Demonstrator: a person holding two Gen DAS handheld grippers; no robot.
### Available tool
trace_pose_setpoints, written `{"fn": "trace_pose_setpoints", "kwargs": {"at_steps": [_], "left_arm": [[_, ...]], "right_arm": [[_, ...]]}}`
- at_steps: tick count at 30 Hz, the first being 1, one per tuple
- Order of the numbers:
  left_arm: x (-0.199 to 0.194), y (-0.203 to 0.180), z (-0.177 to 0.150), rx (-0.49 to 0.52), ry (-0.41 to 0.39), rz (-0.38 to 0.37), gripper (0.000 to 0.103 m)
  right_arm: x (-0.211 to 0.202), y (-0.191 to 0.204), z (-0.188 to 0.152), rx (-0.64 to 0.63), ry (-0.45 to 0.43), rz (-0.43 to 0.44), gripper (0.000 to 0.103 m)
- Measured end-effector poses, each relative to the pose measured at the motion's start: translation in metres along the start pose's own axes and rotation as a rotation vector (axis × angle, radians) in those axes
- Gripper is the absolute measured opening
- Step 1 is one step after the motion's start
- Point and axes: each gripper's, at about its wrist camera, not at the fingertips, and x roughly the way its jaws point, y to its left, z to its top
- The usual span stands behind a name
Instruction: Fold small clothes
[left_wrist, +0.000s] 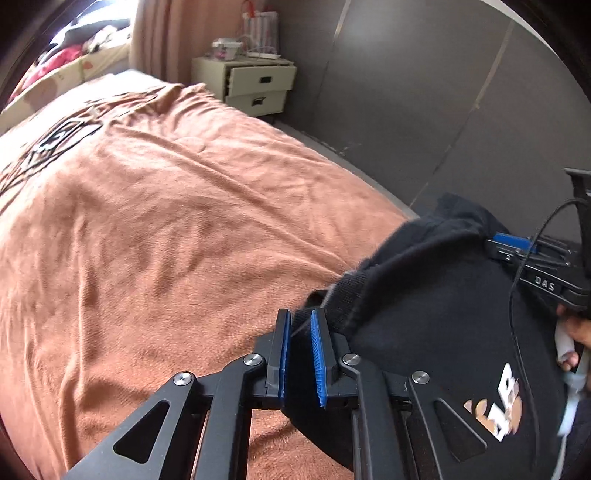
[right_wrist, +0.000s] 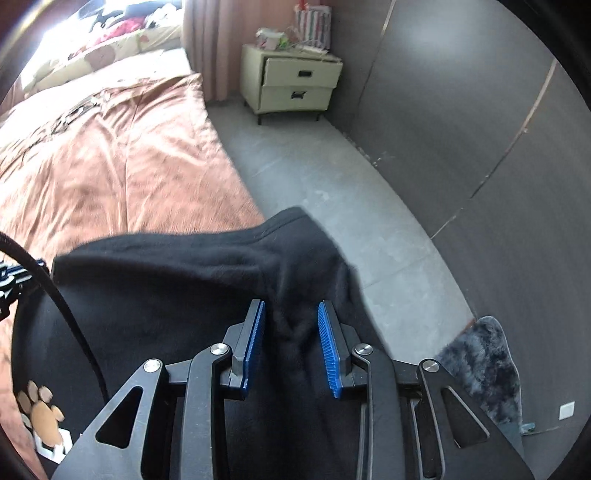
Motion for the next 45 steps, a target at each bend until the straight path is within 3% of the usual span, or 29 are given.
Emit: {"fn": "trace_pose_setpoints", "kwargs": {"at_steps": [1,8,15,20,25,30,37,40,45], "left_arm": [[-0.008,0.001,0.000,-0.015,-0.012,-0.006,0.014],[-0.051,-0.018,-0.014,0.037,-0.054,-0.038,0.014],[-0.065,-0.050,-0.042,0.092,-0.030,-0.075,0.014],[-0.069,-0.071,-0.056,0.137,-0.009,-0.092,0.014],[-0.068,-0.085,-0.070,0.162,0.021,-0.089,0.014],[-0.070,-0.096,-0.084,0.158,0.048,-0.091,0.014],[-0.078,-0.116,-0.099,0.179,0.063,-0.105,0.014],[-0.082,-0.126,-0.105,0.182,0.075,-0.109,0.014],[-0.097,-0.144,-0.115,0.198,0.083,-0.111,0.014]], "right_arm": [[-0.006,0.001,-0.001,0.006,-0.009,-0.012,0.026],[-0.056,-0.026,-0.041,0.019,-0.024,0.124,0.028],[-0.092,-0.039,-0.087,0.026,-0.058,0.137,0.029],[-0.101,-0.036,-0.123,-0.002,-0.061,0.074,0.029],[-0.083,-0.057,-0.143,0.112,-0.089,0.057,0.025],[-0.088,-0.053,-0.157,0.117,-0.102,0.006,0.025],[-0.103,-0.051,-0.187,0.148,-0.054,-0.097,0.025],[-0.117,-0.057,-0.197,0.181,-0.049,-0.098,0.025],[-0.165,-0.054,-0.205,0.170,-0.117,-0.101,0.027]]}}
